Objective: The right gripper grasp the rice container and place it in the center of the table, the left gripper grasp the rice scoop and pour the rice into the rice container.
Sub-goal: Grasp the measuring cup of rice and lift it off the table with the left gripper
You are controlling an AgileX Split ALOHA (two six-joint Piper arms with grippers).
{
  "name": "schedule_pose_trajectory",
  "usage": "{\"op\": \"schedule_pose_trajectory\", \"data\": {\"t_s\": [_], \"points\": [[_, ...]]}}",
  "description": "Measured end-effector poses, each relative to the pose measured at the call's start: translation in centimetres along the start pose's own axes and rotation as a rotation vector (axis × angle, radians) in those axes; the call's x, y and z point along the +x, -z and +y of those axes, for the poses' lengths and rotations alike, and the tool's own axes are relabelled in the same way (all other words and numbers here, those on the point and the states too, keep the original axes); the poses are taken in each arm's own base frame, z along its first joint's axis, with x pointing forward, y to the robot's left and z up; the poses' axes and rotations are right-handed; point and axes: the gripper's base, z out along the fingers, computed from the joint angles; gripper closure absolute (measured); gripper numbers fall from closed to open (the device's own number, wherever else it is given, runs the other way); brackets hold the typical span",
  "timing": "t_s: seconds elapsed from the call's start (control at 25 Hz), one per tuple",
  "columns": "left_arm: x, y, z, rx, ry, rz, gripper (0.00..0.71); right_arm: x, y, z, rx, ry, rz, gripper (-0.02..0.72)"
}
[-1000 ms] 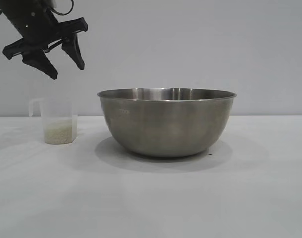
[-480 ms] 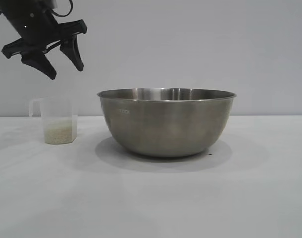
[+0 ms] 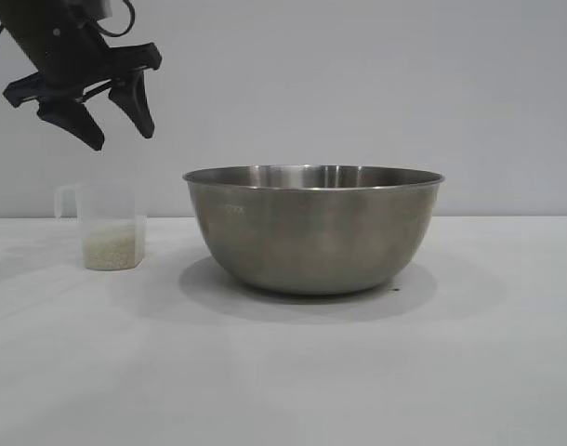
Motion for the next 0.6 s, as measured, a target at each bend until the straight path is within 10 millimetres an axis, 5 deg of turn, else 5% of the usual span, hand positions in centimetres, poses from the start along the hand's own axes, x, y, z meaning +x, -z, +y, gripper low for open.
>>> {"op": "schedule_pose_trajectory", "data": {"t_s": [0.36,0.6], "points": [[-1.2,4.9,-1.1,0.033,-0.060,0.033,0.251,0.0,0.0,0.0,0.000,0.000,0.000,0.155],[-0.3,6.5,-1.4,0.048,-0.118,0.170,0.251,0.0,0.0,0.0,0.000,0.000,0.000,0.155]]}}
